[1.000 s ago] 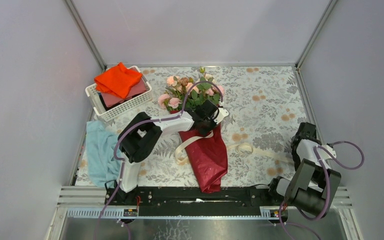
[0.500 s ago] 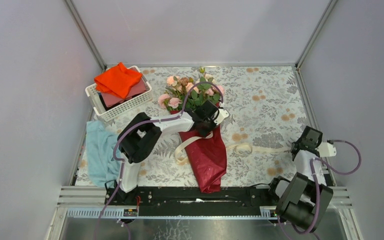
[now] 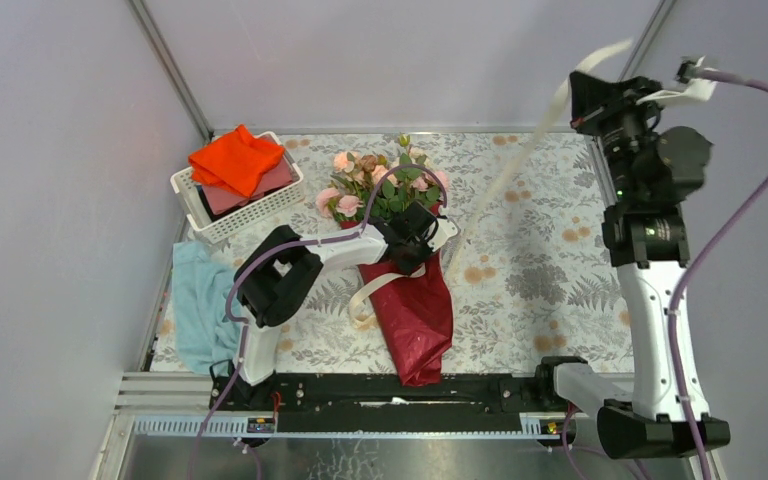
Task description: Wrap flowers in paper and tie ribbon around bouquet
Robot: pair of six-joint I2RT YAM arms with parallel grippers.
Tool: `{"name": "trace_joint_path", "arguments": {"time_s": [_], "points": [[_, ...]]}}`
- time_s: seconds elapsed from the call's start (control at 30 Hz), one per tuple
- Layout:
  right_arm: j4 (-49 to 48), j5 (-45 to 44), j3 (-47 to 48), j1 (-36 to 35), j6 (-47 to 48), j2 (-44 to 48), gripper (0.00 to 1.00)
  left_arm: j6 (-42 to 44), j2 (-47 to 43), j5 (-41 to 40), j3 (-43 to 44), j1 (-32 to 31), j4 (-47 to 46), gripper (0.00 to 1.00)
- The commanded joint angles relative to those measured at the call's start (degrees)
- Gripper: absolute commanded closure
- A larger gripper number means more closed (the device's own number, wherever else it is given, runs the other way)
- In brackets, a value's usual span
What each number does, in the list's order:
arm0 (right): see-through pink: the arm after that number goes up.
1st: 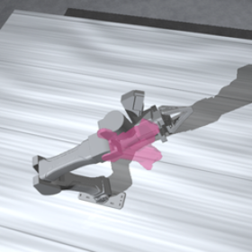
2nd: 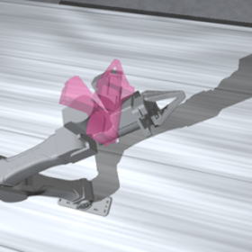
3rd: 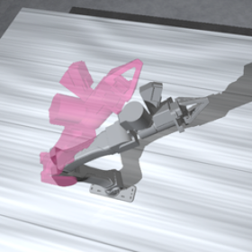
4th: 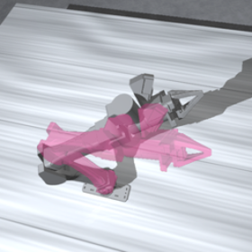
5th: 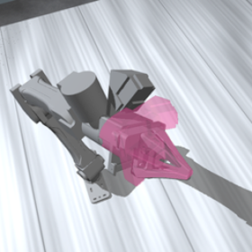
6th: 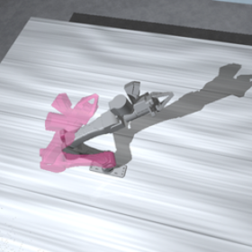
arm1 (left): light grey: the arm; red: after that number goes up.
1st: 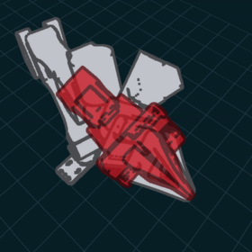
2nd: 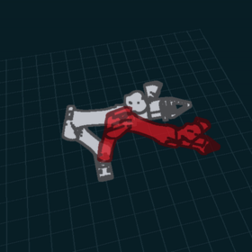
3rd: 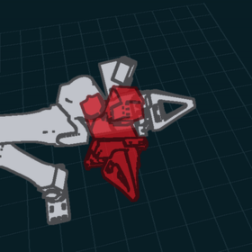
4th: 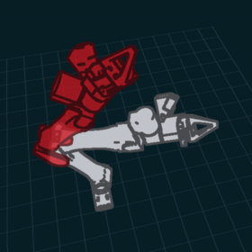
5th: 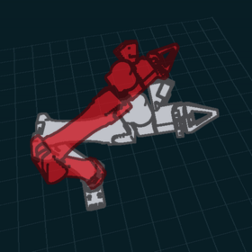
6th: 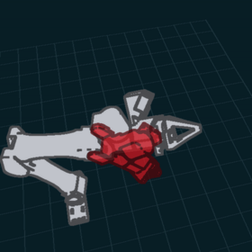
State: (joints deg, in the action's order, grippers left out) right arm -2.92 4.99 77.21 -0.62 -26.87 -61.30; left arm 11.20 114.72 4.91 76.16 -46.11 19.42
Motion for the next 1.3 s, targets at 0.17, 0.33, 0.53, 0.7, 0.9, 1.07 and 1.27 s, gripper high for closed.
{"name": "trace_joint_path", "arguments": {"time_s": [0.17,0.33,0.53,0.7,0.9,1.07,1.27], "points": [[-7.4,16.9,-14.2,-7.9,-2.1,2.5,1.0,1.7,-0.8,-0.7,0.1,-0.1,2.4,1.0],[-16.3,21.0,-27.1,-23.3,0.7,4.6,1.0,1.1,-2.3,4.3,2.9,4.0,4.6,1.0],[-34.1,22.9,-42.5,-36.4,-3.7,-0.7,1.0,-0.8,-3.3,10.6,4.1,11.2,4.0,1.0],[-45.2,24.5,-47.3,-42.0,-7.3,-12.1,1.0,-3.3,-3.3,14.3,4.6,15.2,3.6,1.0],[-47.1,18.5,-48.6,-41.9,-6.9,-24.0,1.0,-4.6,-6.2,16.3,7.1,19.1,4.3,1.0],[-42.9,15.6,-44.7,-41.9,-2.6,-27.8,1.0,-1.8,-16.7,12.5,8.4,19.7,7.1,1.0],[-33.7,15.8,-35.0,-41.2,2.9,-32.7,1.0,12.8,-31.3,16.7,7.2,18.5,18.3,1.0]]}}
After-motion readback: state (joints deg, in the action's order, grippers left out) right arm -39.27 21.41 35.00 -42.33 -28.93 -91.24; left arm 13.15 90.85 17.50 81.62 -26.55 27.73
